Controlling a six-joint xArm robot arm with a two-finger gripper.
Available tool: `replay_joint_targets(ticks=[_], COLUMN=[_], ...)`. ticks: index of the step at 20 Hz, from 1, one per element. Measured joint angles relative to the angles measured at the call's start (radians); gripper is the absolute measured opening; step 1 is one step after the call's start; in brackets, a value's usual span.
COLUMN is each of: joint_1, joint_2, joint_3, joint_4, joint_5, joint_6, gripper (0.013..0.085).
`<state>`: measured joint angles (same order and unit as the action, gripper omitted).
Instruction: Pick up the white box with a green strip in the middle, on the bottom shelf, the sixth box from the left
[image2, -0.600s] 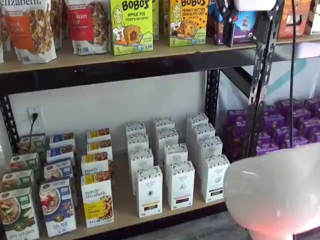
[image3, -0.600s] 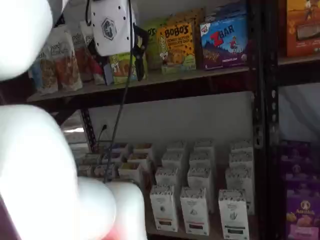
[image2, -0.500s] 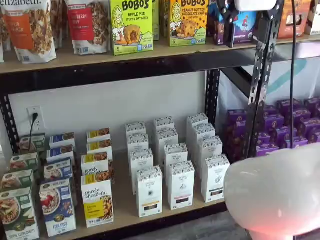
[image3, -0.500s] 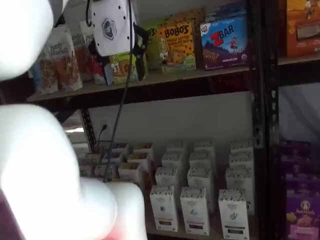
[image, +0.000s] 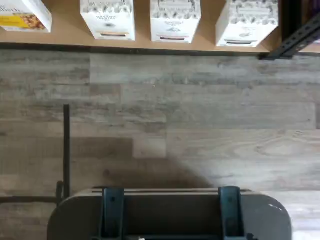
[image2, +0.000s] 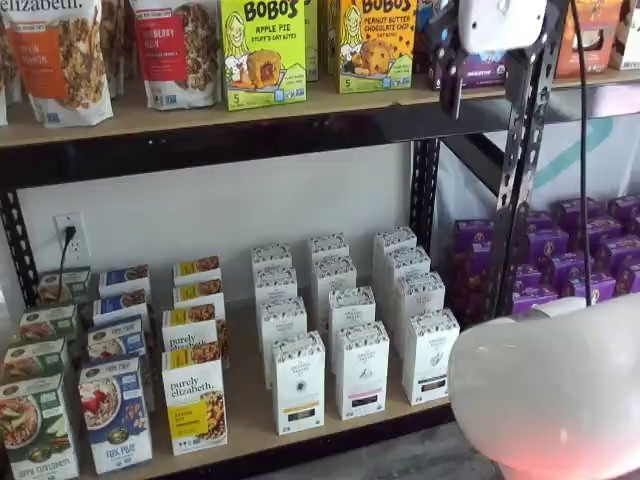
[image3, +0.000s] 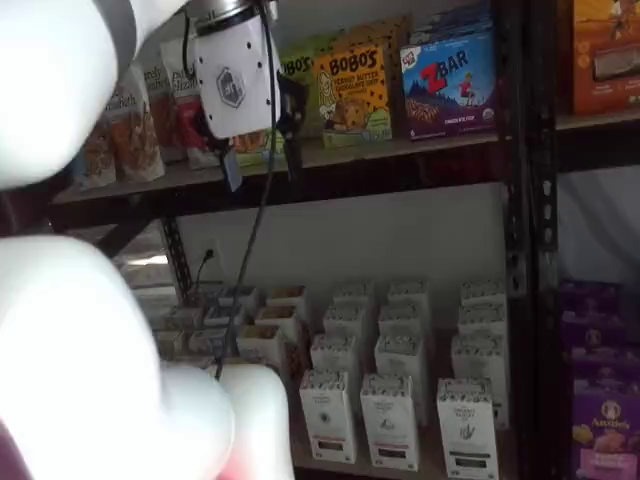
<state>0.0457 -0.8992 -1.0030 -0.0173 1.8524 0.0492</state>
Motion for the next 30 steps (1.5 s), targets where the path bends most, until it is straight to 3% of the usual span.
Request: replay_joint_targets(ticks=[3, 6, 12, 18, 22, 25, 30], joint_1=[-0.060, -0.091, -0.128, -0.160, -0.200, -0.210, -0.245], joint_2=[-0.020, -0.037, -0.031, 0.043, 0.148, 0.275, 0.518], joint_3=[0.103, 0.212, 0.411, 0.573, 0.660, 0.660, 0.679], joint_4=[0.029, 0.036, 0.027, 0.008, 0.032, 0.001, 0.027], joint_5=[-0.089, -0.193, -0.418, -0.665, -0.864, -0.925, -1.170], joint_6=[-0.050, -0.081, -0.119, -0.145, -0.196, -0.190, -0.245], gripper=[0.0850, 0.0850, 0.0850, 0.0850, 0.0850, 0.0850, 0.0850])
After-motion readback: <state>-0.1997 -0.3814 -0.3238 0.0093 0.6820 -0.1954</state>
